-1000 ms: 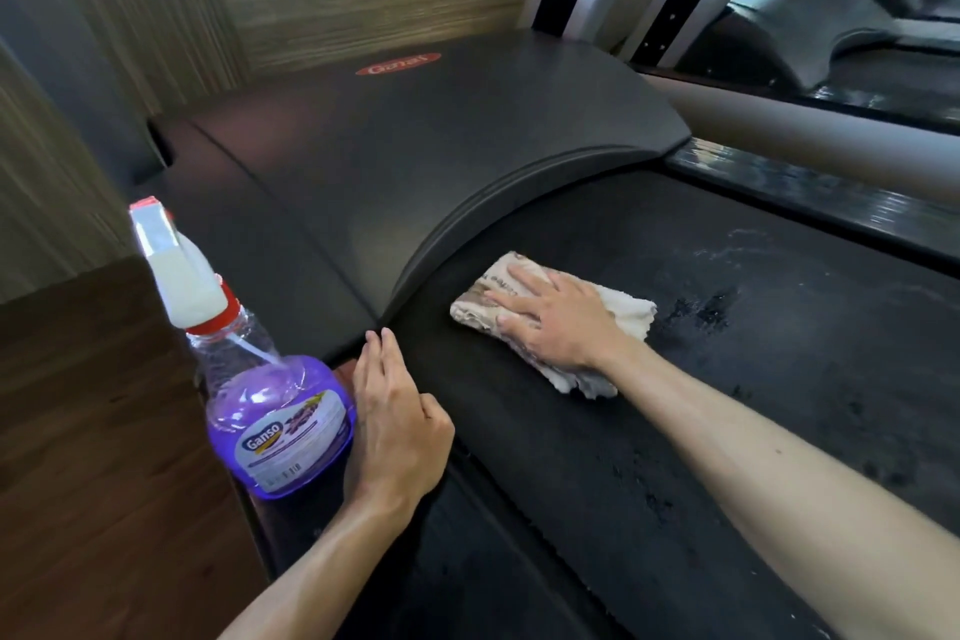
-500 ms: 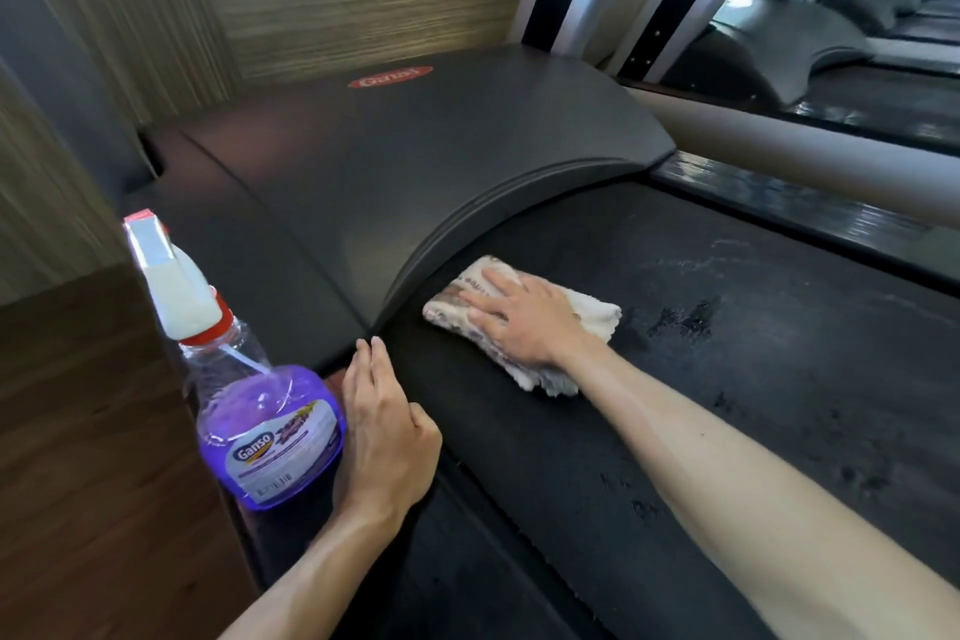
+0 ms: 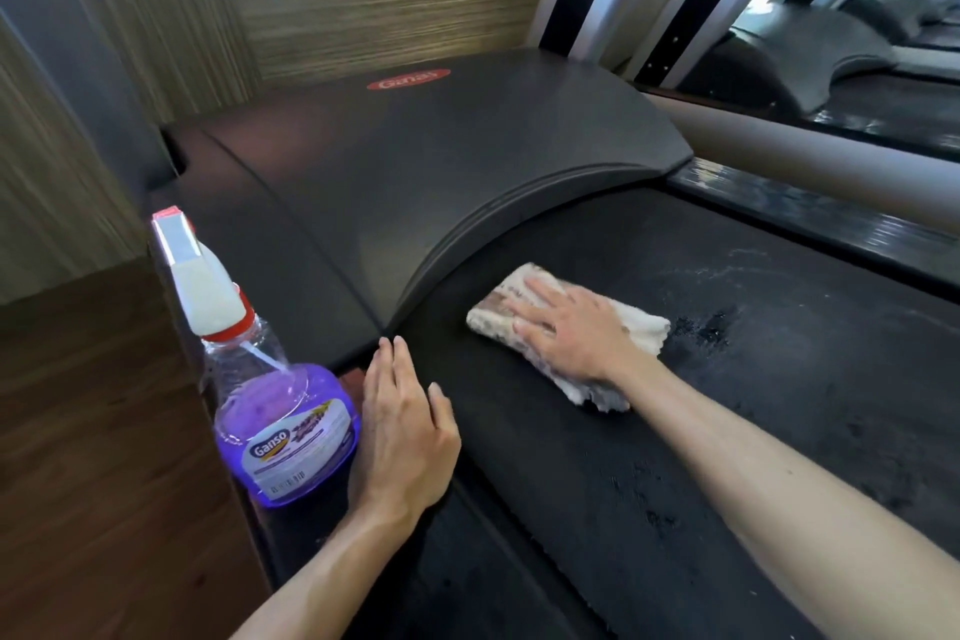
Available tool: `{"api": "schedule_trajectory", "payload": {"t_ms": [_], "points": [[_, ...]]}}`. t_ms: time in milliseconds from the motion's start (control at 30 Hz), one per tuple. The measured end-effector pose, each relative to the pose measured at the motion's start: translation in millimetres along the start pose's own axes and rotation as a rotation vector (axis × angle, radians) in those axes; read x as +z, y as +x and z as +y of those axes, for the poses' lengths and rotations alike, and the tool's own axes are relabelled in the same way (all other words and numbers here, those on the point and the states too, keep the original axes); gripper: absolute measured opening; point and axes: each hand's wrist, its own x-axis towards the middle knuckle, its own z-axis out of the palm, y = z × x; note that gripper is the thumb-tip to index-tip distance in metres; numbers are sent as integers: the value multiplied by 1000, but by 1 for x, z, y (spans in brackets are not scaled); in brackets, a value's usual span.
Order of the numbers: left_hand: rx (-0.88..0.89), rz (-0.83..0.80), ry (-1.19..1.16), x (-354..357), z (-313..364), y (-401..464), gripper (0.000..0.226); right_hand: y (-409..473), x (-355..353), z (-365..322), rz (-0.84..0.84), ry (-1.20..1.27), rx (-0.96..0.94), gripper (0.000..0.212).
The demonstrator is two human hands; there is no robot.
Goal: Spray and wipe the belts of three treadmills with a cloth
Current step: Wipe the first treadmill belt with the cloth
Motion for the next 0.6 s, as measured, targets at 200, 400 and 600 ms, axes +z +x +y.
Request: {"api": "schedule_trajectory", "payload": {"t_ms": [200, 400, 600], "points": [[42, -63, 36, 2, 0, 2, 69, 11, 5, -40, 3, -49, -71, 55], [105, -136, 72, 0, -4, 5, 86, -56, 14, -21, 51, 74, -189, 65], [158, -194, 76, -1, -5, 9, 94, -28, 6, 7, -7, 2, 109, 54]]}}
